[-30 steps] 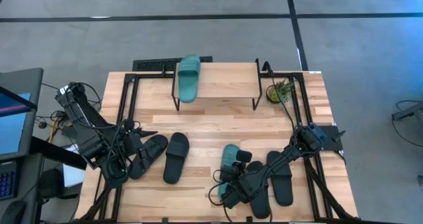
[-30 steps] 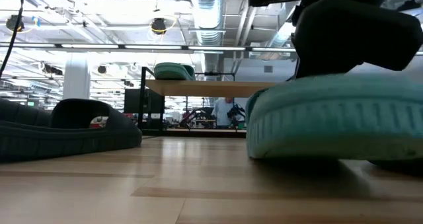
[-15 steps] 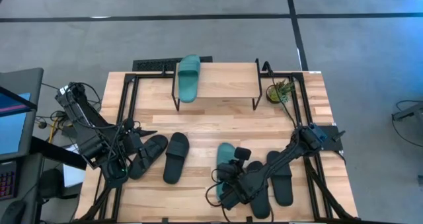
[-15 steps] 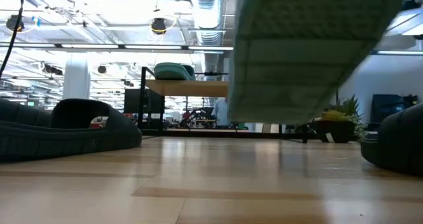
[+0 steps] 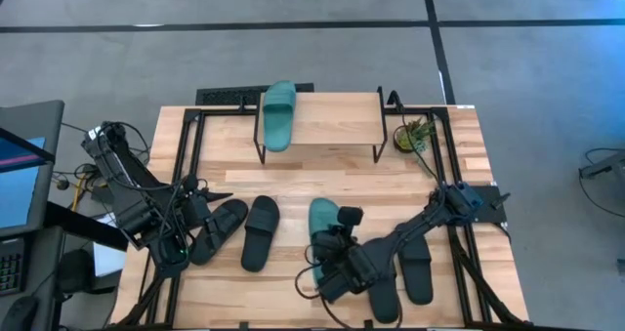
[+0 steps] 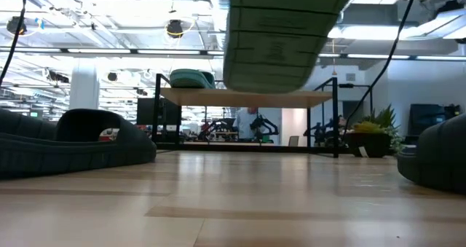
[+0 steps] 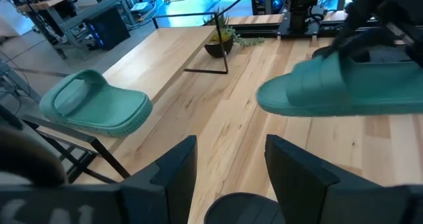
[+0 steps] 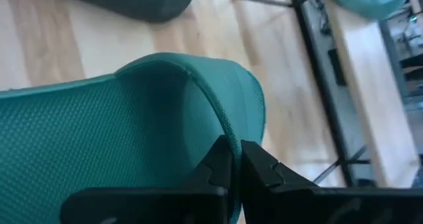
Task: Pick and place slides into the shelf
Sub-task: Put the green slide on the shelf
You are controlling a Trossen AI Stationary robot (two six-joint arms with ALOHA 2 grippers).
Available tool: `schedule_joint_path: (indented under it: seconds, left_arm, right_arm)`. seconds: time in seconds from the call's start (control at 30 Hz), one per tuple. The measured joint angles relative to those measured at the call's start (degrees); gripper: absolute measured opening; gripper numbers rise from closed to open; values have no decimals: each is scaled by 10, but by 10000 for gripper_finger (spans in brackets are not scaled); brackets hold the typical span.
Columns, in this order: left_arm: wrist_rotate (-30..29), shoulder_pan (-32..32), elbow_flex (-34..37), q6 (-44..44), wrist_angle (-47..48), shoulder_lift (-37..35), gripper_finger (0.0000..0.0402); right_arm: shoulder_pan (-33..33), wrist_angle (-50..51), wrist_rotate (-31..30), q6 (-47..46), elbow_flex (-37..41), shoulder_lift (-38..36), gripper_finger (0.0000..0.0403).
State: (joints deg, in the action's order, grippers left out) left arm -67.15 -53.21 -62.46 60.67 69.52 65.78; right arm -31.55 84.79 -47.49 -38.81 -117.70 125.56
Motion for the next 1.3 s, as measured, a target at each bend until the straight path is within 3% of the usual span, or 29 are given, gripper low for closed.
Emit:
schedule_joint_path:
  seconds: [0.23,0.63,1.1,1.3]
  left_arm:
    - [0,0,0,7,0,0,167]
    - [0,0,0,16,-1,0,167]
    - [1,0,0,22,-1,0,167]
    - [2,0,0,27,-1,0,167]
  right_arm:
    - [41,49,-50,44,-38,0,1]
    - [132,50,-96,120,-51,-1,1]
    - [224,-42,-94,289,-50,-29,1]
    - [266,-80,-51,342,-51,-47,1]
